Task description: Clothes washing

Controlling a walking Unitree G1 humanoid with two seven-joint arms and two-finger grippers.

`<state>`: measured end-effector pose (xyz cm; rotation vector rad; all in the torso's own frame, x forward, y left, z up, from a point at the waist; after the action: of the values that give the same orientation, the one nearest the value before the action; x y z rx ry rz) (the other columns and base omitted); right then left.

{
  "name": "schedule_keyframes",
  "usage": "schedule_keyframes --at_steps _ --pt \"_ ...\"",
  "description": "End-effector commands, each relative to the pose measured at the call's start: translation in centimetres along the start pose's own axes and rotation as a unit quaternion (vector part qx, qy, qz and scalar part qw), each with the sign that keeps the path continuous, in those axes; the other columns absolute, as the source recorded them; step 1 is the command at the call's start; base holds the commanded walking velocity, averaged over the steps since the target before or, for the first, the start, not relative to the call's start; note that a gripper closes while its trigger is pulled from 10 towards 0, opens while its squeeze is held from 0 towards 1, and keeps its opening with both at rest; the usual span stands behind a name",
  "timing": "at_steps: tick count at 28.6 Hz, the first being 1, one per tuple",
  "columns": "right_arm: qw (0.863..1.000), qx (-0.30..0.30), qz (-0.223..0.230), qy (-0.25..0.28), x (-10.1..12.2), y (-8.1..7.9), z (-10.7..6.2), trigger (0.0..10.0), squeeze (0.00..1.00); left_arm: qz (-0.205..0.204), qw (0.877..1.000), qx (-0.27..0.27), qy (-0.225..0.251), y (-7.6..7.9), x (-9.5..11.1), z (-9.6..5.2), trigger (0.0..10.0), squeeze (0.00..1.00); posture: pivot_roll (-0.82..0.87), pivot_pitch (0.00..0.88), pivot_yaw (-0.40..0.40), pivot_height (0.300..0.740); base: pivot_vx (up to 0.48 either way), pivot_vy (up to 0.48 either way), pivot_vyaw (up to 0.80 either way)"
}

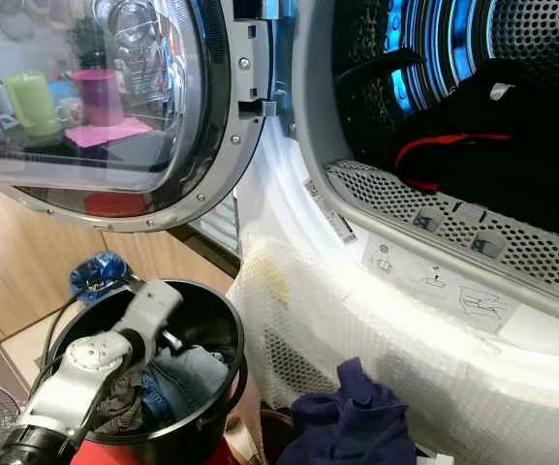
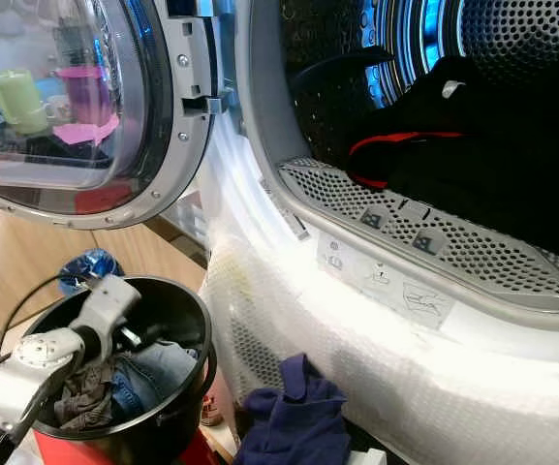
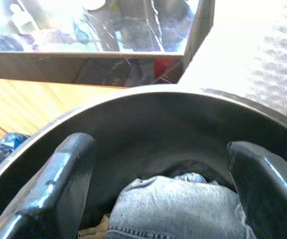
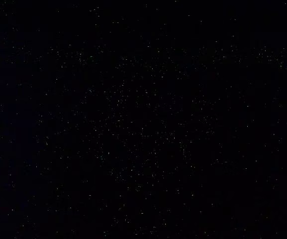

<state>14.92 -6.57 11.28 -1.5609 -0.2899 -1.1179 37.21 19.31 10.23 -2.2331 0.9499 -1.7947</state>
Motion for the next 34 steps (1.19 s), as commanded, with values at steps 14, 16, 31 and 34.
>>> schedule_keyframes --at_steps 14,16,31,34 --pt "0.949 0.208 -0.165 0.171 13.9 -10.2 1.6 0.0 0.0 0.009 0.997 0.067 0.022 -0.5 -0.9 0.8 10.0 0.0 0.17 0.0 -0.032 0.74 0.0 0.0 0.0" --pt "0.946 0.202 -0.182 0.173 14.9 -10.0 2.0 0.0 0.0 0.007 0.998 0.066 0.022 -0.4 -0.9 0.9 10.0 0.0 0.16 0.0 -0.031 0.74 0.0 0.0 0.0" --pt "0.904 0.196 -0.308 0.224 30.4 -9.8 6.9 0.0 0.0 -0.009 0.999 0.039 0.027 1.8 -0.9 2.2 10.0 0.0 0.13 0.0 -0.047 0.74 0.0 0.0 0.0" --pt "0.905 0.171 -0.314 0.229 34.0 -9.1 8.3 0.0 0.0 -0.018 0.999 0.038 0.027 2.0 -1.0 2.4 10.0 0.0 0.13 0.0 -0.047 0.74 0.0 0.0 0.0"
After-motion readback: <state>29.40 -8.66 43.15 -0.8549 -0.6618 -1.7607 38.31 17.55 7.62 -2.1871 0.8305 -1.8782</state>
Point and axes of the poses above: a point about 5 cm out from each wrist's last joint towards the gripper, its own z axis pointing out of the wrist towards the gripper, its own x axis along the axis of the wrist's last joint, y = z × x, the point moved 5 cm from there along z, pointing out of the wrist towards the gripper, and after that the axes turned 13 degrees about z, right-handed, at the moved point
